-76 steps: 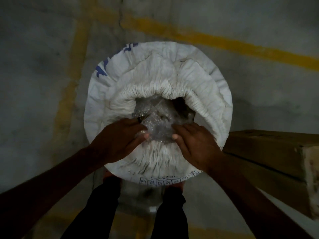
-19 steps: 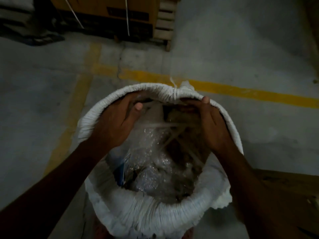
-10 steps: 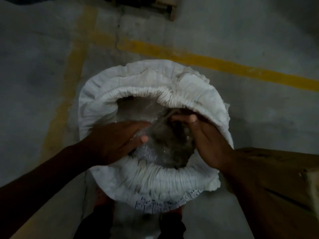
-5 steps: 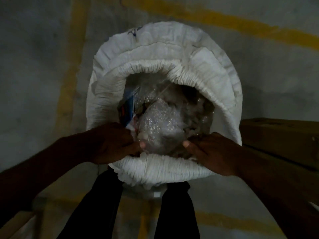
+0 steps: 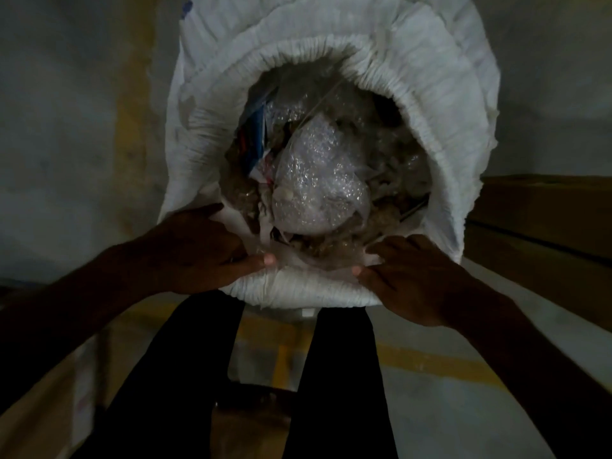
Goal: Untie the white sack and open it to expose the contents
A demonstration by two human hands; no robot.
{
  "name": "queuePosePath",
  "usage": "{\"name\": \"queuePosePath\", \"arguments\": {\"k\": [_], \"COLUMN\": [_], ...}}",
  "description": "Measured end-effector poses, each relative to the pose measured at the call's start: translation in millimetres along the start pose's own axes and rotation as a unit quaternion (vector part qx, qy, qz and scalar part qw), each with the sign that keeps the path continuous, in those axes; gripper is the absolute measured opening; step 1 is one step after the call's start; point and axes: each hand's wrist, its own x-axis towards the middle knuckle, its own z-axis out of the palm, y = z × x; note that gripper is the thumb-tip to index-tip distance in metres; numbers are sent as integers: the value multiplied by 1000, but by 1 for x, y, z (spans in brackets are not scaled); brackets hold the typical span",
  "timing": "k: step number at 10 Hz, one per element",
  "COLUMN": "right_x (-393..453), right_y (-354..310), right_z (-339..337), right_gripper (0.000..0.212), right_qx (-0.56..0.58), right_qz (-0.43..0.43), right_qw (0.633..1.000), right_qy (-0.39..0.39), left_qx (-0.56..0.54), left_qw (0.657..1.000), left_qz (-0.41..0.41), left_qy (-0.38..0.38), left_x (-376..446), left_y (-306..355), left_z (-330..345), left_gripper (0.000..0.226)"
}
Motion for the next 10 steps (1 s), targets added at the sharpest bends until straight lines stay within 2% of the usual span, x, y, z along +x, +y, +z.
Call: {"name": "queuePosePath", "arguments": {"k": [1, 2, 3, 4, 5, 6, 8, 9, 10], "right_x": [-2, -1, -3, 2, 3, 7, 2, -2, -9], "right_y": [-4, -4, -10, -16, -19, -20, -20, -15, -14], "right_z": [3, 17, 20, 11, 4, 5, -8, -20, -42], "right_gripper": [106, 50, 45, 68, 65, 62, 57, 56, 72], "right_qx": [-12, -18, 38, 23, 32, 29, 84, 94, 133], "right_qz": [-16, -12, 78, 77, 75, 78, 71, 97, 149], "right_qw": [1000, 999, 987, 968, 954, 936, 901, 879, 871], "right_qy": [-13, 42, 139, 238, 289, 343, 420, 457, 450], "left_qx": [14, 70, 59, 52, 25, 5, -57, -69, -79], "left_qw": [999, 985, 979, 976, 960, 957, 957, 949, 950], "left_qz": [15, 56, 37, 22, 20, 23, 30, 11, -28], "left_qy": [35, 150, 189, 212, 277, 288, 283, 307, 301], "left_x": [-13, -15, -13, -10, -7, -5, 2, 8, 9], "left_y": [15, 22, 26, 30, 34, 39, 44, 45, 51], "left_z": [4, -1, -2, -7, -15, -26, -37, -47, -68], "left_gripper": [110, 88, 77, 74, 58, 50, 60, 75, 88]}}
